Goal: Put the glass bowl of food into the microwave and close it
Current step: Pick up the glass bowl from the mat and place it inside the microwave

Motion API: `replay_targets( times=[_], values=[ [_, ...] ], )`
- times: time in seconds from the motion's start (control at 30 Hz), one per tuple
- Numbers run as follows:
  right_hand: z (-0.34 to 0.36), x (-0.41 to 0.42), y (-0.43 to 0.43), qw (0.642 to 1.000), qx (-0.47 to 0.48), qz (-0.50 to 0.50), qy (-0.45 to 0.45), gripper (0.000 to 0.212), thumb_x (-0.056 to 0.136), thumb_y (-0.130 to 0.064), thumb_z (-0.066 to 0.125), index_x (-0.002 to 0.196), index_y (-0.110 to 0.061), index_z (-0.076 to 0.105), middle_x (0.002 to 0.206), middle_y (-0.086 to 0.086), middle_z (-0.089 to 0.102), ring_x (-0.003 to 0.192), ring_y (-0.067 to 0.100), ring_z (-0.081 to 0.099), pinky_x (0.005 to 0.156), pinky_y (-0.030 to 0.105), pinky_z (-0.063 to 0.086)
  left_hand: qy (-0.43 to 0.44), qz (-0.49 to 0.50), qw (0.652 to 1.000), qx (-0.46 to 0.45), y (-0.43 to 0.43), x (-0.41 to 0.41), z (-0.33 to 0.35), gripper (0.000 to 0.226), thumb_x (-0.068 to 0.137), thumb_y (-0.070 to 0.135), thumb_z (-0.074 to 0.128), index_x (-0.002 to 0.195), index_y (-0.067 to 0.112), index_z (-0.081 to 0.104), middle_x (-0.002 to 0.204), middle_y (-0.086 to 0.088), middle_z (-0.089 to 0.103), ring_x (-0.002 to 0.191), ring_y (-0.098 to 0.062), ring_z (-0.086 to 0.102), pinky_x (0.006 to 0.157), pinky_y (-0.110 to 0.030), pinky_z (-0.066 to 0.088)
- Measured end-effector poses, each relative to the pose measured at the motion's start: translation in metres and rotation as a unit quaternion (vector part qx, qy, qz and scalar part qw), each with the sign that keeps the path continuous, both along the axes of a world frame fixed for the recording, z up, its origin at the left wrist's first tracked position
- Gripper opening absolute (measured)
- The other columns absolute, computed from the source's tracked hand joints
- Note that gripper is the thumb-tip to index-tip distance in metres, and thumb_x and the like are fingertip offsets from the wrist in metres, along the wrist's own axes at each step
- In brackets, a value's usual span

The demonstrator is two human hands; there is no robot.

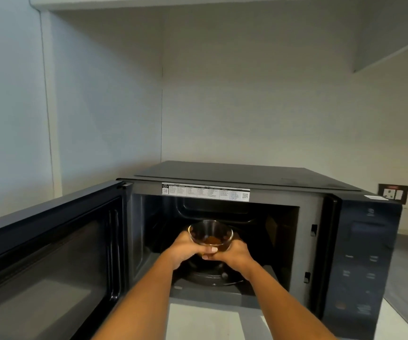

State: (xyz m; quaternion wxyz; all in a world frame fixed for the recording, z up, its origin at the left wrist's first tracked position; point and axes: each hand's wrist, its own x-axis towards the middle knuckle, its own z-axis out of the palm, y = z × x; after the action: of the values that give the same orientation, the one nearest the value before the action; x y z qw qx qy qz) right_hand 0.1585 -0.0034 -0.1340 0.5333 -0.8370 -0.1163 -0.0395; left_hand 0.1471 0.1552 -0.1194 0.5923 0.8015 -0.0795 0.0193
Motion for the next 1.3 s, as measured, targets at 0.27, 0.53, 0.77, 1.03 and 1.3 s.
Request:
replay_targets(
  times=[0.27,0.53,0.77,1.03,1.3],
  values=[
    [-0.008,0.039,0.0,1.0,0.016,0.013,0.023,0.061,0.051,-0.013,0.09,0.106,-0.017,0.063,0.092,-0.007,0.063,0.086,0.007,0.06,0.062,0.002,0.045,0.018,-0.003,1.0,-0.019,-0.002,0.035,-0.008,0.062,0.065,0.009,0.083,0.122,0.012,0.058,0.118,-0.007,0.066,0.111,-0.018,0.059,0.09,-0.022,0.044],
    [-0.016,0.06,0.004,1.0,0.016,0.02,0.017,0.058,0.053,-0.01,0.088,0.107,-0.014,0.065,0.112,0.006,0.068,0.095,0.01,0.061,0.08,0.016,0.048,0.033,-0.007,0.999,-0.017,0.001,0.054,-0.016,0.062,0.066,0.009,0.083,0.123,0.012,0.058,0.121,-0.008,0.065,0.118,-0.021,0.056,0.106,-0.035,0.041],
    [-0.018,0.067,0.008,1.0,0.002,0.006,0.017,0.056,0.053,-0.016,0.089,0.104,-0.017,0.067,0.112,0.008,0.069,0.103,0.02,0.064,0.093,0.032,0.051,0.046,-0.01,0.998,-0.028,0.0,0.06,-0.017,0.052,0.066,0.01,0.083,0.113,0.02,0.062,0.119,-0.006,0.065,0.117,-0.02,0.056,0.103,-0.032,0.042],
    [-0.015,0.05,-0.001,0.995,0.016,0.054,0.08,0.063,0.062,-0.011,0.083,0.119,-0.013,0.056,0.12,0.008,0.062,0.101,0.013,0.056,0.08,0.014,0.045,0.073,0.034,0.997,0.01,0.002,0.049,-0.017,0.073,0.064,0.016,0.085,0.129,0.012,0.052,0.127,-0.008,0.06,0.113,-0.017,0.054,0.091,-0.023,0.041],
    [-0.006,0.016,-0.007,0.994,-0.054,0.011,0.097,0.081,0.065,-0.032,0.08,0.133,-0.013,0.038,0.131,0.009,0.052,0.119,0.022,0.05,0.094,0.025,0.041,0.106,0.054,0.991,0.057,0.006,0.009,-0.014,0.102,0.058,0.028,0.088,0.141,0.007,0.032,0.143,-0.014,0.042,0.13,-0.026,0.043,0.11,-0.038,0.037]
  ],
)
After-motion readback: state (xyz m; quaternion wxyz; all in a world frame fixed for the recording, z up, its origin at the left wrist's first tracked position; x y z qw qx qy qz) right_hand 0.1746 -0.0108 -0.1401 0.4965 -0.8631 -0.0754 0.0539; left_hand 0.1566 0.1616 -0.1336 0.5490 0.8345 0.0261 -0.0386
